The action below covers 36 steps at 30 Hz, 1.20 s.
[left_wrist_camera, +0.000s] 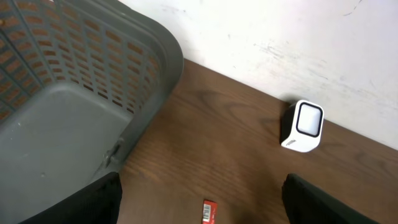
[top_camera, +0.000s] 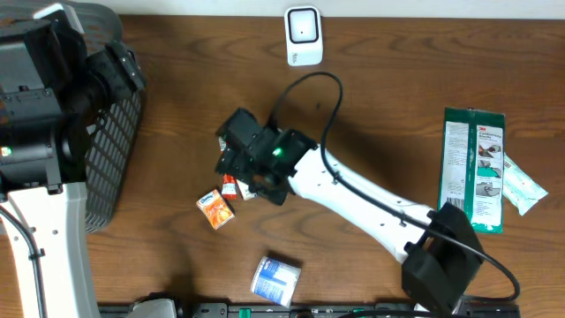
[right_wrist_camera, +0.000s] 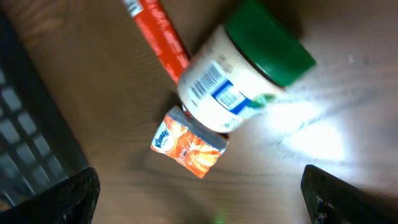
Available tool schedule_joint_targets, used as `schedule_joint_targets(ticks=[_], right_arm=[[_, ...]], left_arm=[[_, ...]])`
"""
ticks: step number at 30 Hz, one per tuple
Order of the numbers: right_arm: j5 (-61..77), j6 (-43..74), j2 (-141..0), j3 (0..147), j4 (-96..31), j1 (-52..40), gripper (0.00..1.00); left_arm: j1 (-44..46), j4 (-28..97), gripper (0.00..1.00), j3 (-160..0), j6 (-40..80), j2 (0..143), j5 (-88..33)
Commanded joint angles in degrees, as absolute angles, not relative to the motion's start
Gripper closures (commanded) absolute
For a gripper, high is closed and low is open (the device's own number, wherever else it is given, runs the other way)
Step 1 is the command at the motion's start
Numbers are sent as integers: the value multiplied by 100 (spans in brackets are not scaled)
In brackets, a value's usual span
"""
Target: Scan the item barcode
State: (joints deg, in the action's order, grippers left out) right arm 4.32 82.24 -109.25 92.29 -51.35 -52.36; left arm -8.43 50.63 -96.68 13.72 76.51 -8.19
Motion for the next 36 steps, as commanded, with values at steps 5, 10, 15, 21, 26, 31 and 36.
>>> schedule_joint_targets(ticks=[5,10,15,21,26,31,36], right_arm=[[16,10256,-11273,9277,-5142,-5376,1],[38,10615,-11743,9277,-5113,-5306,1],[47,10691,-12158,9277,-4567,-5207,1],[-126,10429,-12232,9277,-4440,-4958,10],[-141,9981,-12232,9277,-5037,-4689,30],[75,8952,-12232,9277,-5231,-4506,26],[75,7301,-12226,9277,-5387,-4307,29]], left_arm=[[-862,5059,17,-9684,1385,7684,-788],[-862,5059,17,-9684,1385,7684,-788],[-862,5059,17,-9684,1385,7684,-788],[-862,5059,17,-9684,1385,7684,-788],[-862,5059,17,-9684,1385,7684,-788],[-860,5059,17,-9684,1385,7684,-788],[-862,5059,17,-9684,1385,7684,-788]])
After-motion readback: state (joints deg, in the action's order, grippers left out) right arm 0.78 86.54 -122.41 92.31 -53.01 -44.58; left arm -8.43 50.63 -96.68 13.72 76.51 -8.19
